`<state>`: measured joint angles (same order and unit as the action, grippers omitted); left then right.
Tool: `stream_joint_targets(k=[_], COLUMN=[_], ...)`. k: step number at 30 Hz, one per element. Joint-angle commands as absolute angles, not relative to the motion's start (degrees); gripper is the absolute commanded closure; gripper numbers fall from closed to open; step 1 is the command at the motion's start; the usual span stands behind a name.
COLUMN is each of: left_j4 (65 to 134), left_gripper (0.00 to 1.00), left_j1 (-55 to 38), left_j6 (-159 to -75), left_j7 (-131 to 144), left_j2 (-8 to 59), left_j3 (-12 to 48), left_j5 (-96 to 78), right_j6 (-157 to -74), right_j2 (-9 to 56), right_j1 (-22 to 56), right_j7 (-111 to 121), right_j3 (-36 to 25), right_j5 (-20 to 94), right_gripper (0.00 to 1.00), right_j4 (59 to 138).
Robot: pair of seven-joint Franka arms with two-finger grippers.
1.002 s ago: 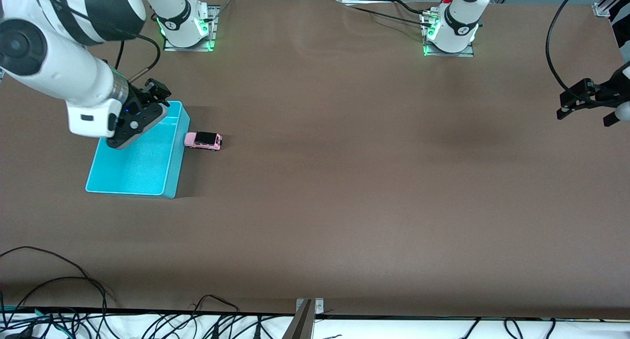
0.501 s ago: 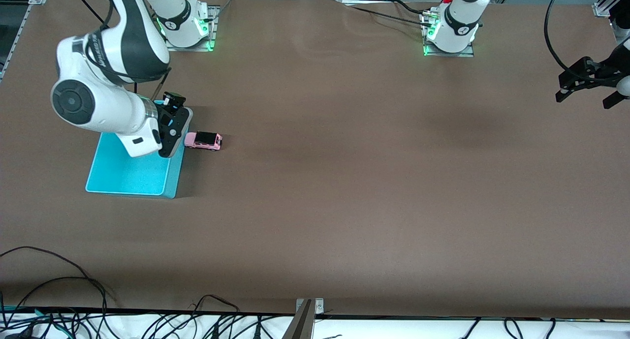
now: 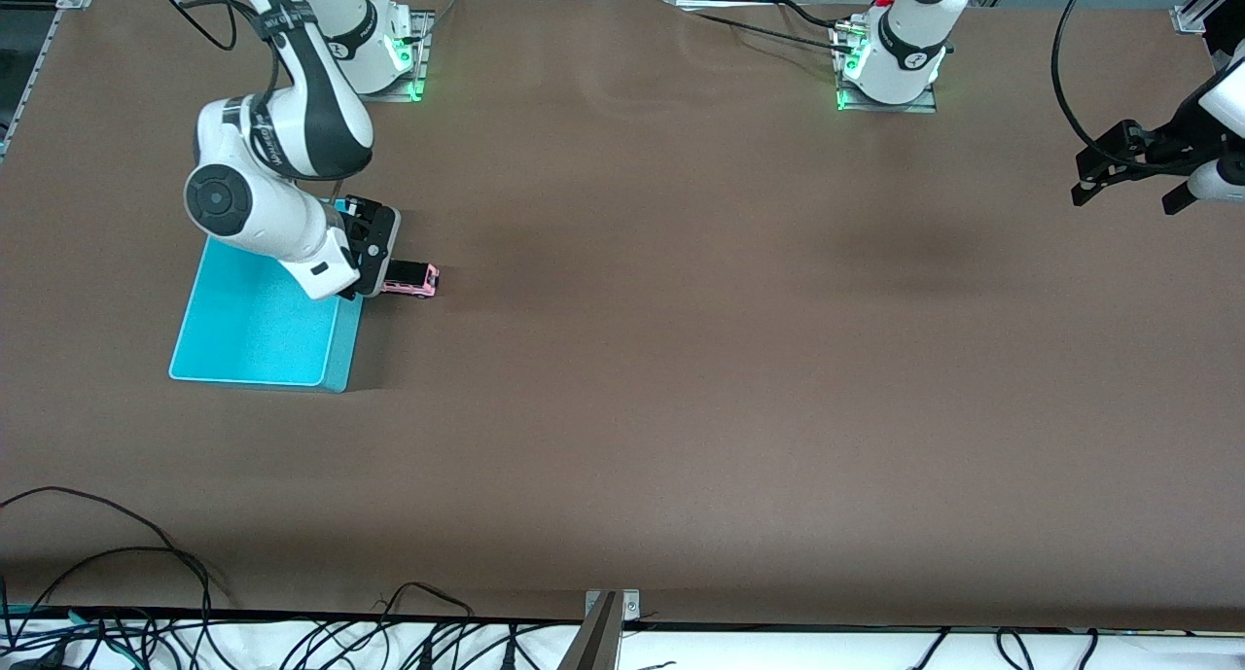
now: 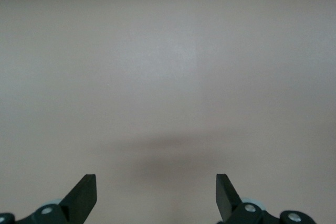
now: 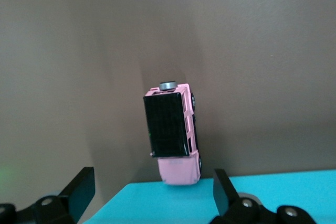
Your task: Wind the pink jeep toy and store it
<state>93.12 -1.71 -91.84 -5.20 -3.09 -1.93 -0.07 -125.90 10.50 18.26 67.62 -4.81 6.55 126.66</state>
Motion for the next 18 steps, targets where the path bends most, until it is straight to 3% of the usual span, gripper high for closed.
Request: stream_joint_targets(k=[1,13,18], left_j4=[87.98,87.28,87.28], left_gripper=[0.00,0.00,0.00], left_j1=[-2.02,-2.02,-1.93], left_j6=[-89.30,-89.21,-89.38], left_j7=[-4.66,-4.48,-4.75], left_j2=[1.23,2.90,2.81], left_j3=[-2.02,-1.93,-1.85], left_j5=[-0.97,-0.62,-0.35], right_j6=[-133.76,-147.64,-148.54], right_j2=[10.01,14.06,14.50], right_j1=[18.37,18.54,18.46], right_j7=[72.94,75.50,75.94], right_j3=[-4.40,0.09,0.09], right_j5=[7.65,7.65,7.65], right_gripper=[0.00,0.00,0.00], right_j4=[132.01,136.40,137.11])
